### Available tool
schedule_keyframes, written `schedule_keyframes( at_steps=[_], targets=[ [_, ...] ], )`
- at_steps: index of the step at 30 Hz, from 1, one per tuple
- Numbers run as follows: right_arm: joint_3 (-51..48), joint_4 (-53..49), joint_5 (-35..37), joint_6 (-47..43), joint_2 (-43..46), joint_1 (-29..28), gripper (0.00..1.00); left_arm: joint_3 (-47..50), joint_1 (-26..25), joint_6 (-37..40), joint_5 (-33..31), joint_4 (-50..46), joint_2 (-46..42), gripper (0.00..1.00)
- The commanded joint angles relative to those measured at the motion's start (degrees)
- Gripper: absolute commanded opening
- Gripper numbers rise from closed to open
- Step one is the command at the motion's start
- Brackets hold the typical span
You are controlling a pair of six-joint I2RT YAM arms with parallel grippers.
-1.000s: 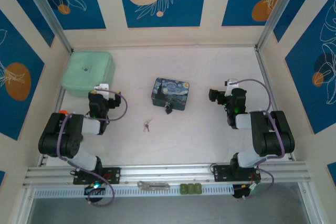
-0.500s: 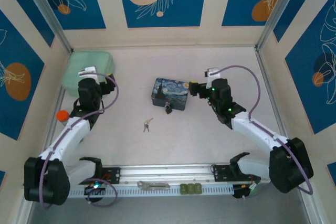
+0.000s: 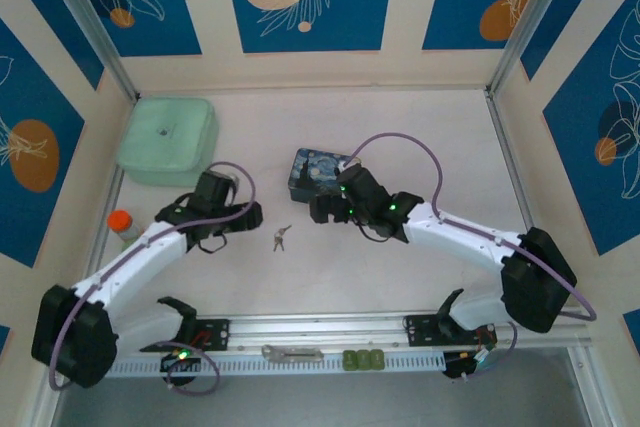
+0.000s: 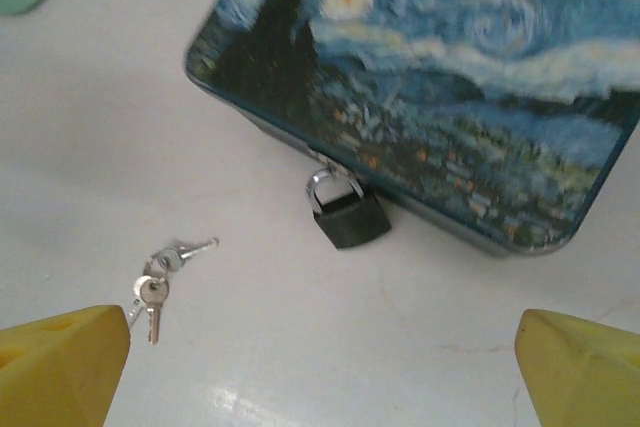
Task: Unlock a padlock with a key
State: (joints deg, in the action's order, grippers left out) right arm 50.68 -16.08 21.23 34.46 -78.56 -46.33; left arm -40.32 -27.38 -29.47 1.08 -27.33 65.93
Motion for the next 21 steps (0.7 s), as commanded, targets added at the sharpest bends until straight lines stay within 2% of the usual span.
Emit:
schedule_keyframes(
  at_steps=[1,5,8,12,14,18,21],
  targets=[
    [1.0,-5.1,-1.3,6.0,-1.4,2.0,0.99,-4.2,-4.6,3.9,3.9,-1.9,7.1,0.75],
    [-1.5,-6.5,-3.4,8.1,-0.6,7.2,0.99,-10.5,-8.5,10.4,6.9,-2.1,17.0,0.7],
    [-5.1,-5.9,-5.7,9.2,2.0,11.8,0.99,-13.9,-9.6,14.5,9.0,-2.6,22.2,0.67],
    [-9.7,-4.1,-9.6,10.2,6.4,17.2,0.98,-17.0,-9.9,19.5,8.0,-3.8,27.2,0.58],
    [-10.9,-3.9,-10.1,10.1,8.1,18.4,0.98,-18.0,-9.8,21.4,7.1,-4.9,29.1,0.54],
    [-11.9,-4.0,-9.5,9.9,10.3,18.8,0.98,-19.5,-9.9,23.3,4.3,-6.7,31.7,0.53],
    [-12.0,-3.5,-9.4,9.9,10.2,18.7,0.98,-19.9,-10.0,23.9,5.1,-6.7,33.1,0.52]
  ],
)
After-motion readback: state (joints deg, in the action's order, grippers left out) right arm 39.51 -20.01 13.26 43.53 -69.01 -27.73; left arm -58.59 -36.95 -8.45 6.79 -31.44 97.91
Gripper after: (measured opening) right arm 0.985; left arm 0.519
